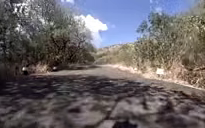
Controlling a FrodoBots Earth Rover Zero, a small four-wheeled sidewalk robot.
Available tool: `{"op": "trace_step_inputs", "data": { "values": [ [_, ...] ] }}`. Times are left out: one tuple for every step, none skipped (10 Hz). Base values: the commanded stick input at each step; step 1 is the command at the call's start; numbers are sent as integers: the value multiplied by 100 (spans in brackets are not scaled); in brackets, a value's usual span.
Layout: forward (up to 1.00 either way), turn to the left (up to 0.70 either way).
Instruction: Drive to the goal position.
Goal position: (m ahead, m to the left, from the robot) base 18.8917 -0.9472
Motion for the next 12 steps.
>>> {"op": "trace_step_inputs", "data": {
  "values": [
    [50, 0],
    [50, 0],
    [50, 0],
    [50, 0],
    [50, 0],
    [50, 0],
    [50, 0],
    [50, 0],
    [50, 0],
    [50, 0],
    [50, 0],
    [50, 0]
  ]
}}
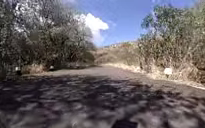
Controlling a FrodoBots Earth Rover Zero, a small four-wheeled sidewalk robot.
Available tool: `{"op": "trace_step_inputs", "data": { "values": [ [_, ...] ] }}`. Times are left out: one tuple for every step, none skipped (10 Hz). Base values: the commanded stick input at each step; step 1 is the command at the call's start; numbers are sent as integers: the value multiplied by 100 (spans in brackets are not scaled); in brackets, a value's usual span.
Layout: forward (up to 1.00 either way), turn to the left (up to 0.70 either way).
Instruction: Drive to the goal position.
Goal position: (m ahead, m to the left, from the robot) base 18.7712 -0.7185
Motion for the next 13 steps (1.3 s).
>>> {"op": "trace_step_inputs", "data": {
  "values": [
    [50, 0],
    [50, 0],
    [50, 0],
    [50, 0],
    [50, 0],
    [50, 0],
    [50, 0],
    [50, 0],
    [50, 0],
    [50, 0],
    [50, 0],
    [50, 0],
    [50, 0]
  ]
}}
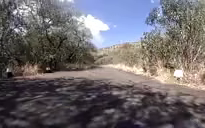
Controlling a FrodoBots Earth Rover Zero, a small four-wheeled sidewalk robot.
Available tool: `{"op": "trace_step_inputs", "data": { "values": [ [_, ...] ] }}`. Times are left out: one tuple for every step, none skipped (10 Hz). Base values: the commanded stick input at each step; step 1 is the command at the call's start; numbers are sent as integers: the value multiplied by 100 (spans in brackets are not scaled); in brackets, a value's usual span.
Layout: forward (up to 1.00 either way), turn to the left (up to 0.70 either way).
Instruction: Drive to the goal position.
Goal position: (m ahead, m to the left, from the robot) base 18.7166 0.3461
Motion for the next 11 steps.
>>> {"op": "trace_step_inputs", "data": {
  "values": [
    [50, 0],
    [50, 0],
    [50, 0],
    [50, 0],
    [50, 0],
    [50, 0],
    [50, 0],
    [50, 0],
    [50, 0],
    [50, 0],
    [50, 0]
  ]
}}
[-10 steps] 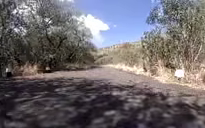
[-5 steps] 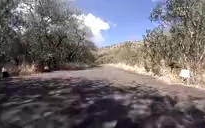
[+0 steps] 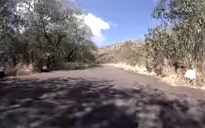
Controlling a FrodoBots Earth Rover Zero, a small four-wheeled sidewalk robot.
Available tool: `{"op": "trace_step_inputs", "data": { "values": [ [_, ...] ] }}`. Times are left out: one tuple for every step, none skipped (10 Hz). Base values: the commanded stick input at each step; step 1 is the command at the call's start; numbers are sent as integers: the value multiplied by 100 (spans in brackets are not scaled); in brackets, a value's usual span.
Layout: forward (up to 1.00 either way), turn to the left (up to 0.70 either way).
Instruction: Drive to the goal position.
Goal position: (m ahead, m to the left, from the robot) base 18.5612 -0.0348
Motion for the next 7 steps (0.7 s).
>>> {"op": "trace_step_inputs", "data": {
  "values": [
    [50, 0],
    [50, 0],
    [50, 0],
    [50, 0],
    [50, 0],
    [50, 0],
    [50, 0]
  ]
}}
